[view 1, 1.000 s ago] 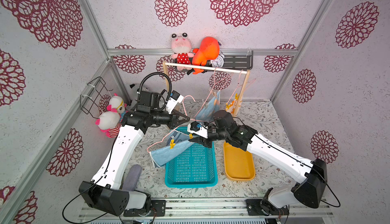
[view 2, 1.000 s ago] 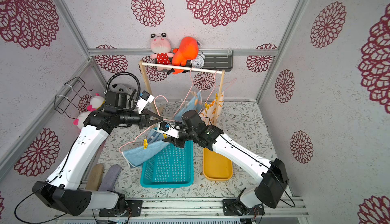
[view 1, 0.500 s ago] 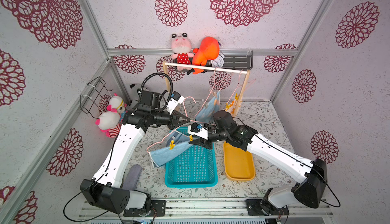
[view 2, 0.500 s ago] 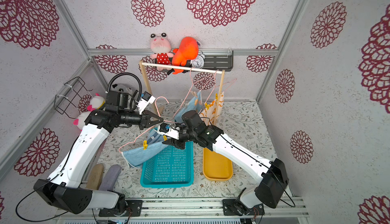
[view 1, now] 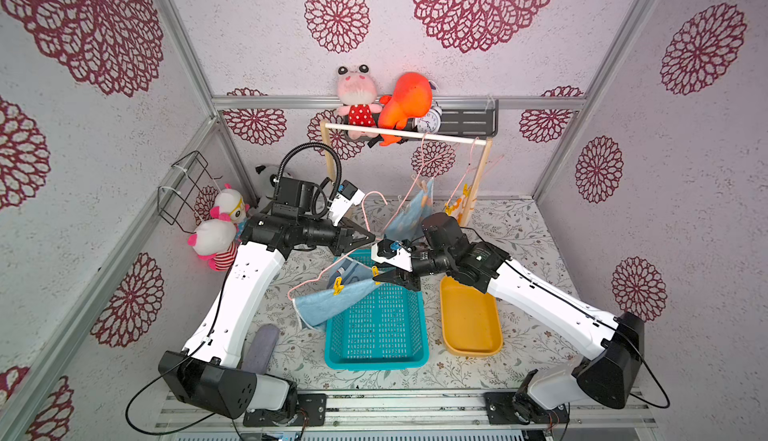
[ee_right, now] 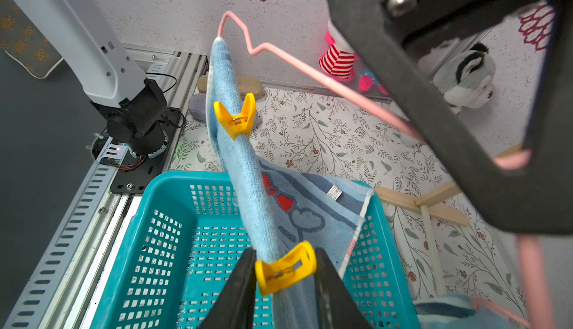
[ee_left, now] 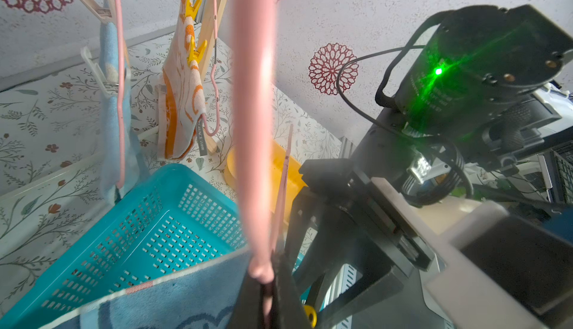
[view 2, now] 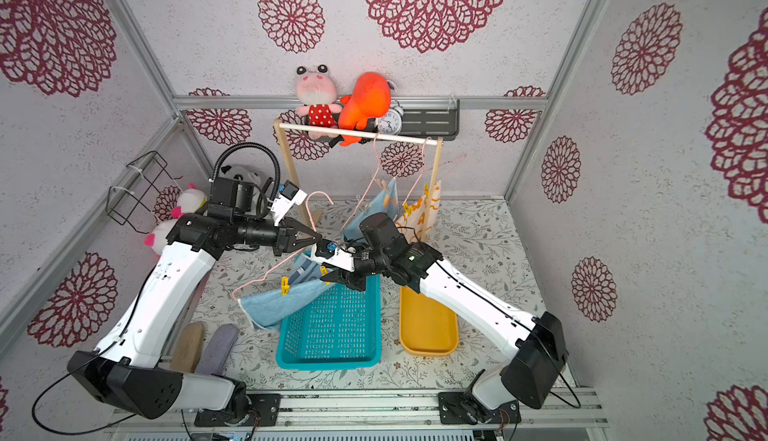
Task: Remove the clothespins securing towels to the hanger
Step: Remove the clothespin from the hanger.
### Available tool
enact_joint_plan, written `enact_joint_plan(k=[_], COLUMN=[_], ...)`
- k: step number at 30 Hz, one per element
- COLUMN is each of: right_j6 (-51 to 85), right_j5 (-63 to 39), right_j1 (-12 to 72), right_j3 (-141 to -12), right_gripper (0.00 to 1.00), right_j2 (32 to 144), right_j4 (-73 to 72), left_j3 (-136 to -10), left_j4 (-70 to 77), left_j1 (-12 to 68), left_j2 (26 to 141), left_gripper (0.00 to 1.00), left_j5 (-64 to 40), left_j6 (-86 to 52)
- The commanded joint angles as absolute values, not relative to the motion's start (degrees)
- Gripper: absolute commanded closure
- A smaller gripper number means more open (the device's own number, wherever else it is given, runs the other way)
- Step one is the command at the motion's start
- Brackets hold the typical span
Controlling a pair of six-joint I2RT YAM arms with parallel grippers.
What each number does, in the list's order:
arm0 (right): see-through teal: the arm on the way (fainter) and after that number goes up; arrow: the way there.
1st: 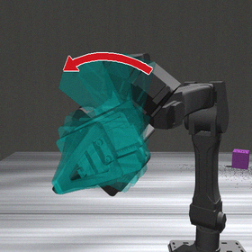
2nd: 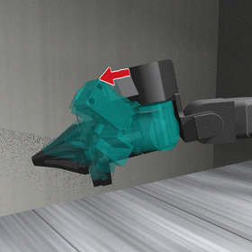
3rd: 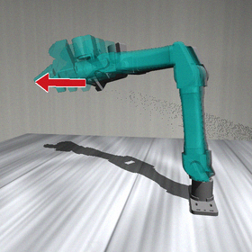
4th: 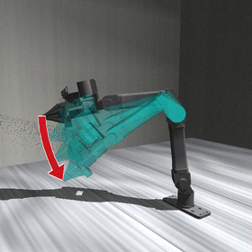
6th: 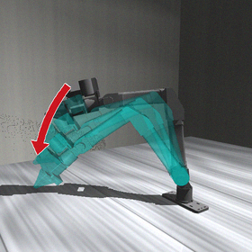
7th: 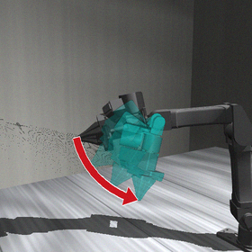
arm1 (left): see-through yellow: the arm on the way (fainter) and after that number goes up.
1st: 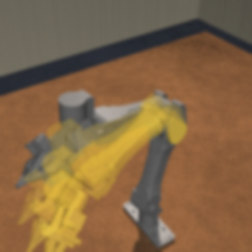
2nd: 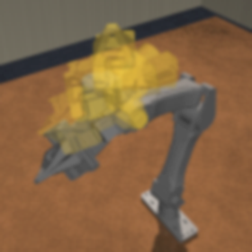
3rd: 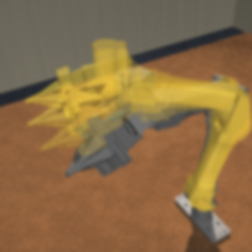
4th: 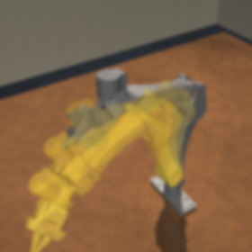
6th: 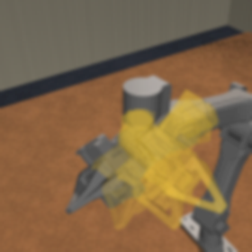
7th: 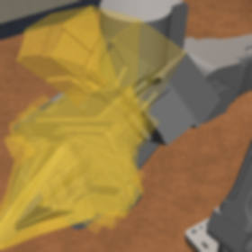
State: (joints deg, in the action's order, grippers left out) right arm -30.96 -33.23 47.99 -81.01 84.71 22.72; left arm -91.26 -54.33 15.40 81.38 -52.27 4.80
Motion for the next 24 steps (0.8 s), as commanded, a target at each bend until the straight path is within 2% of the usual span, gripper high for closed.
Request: enact_joint_plan(k=[1,14,20,23,24], right_j6=[-32.3,-32.4,-32.1,-31.7,-31.5], right_j5=[-35.8,-37.1,-37.2,-36.8,-36.6], right_j1=[47.6,47.6,47.6,47.7,47.7], right_j3=[-83.1,-84.0,-83.8,-83.6,-83.5], right_gripper=[0.69,0.75,0.88,0.99,1.00], right_j2=[85.1,86.6,85.9,85.4,85.1], right_j4=[23.9,24.8,24.5,24.1,24.0], left_j3=[-92.7,-92.8,-92.8,-92.7,-92.7], left_j4=[-55.2,-55.7,-55.7,-55.7,-55.6], left_j1=[15.9,16.3,16.2,16.2,16.3], left_j2=[82.1,82.2,82.5,82.5,82.5], left_gripper=[1.00,1.00,1.00,1.00,1.00], left_j5=[-54.5,-54.0,-53.7,-53.3,-53.1], left_j6=[6.8,7.1,7.2,7.2,7.2])
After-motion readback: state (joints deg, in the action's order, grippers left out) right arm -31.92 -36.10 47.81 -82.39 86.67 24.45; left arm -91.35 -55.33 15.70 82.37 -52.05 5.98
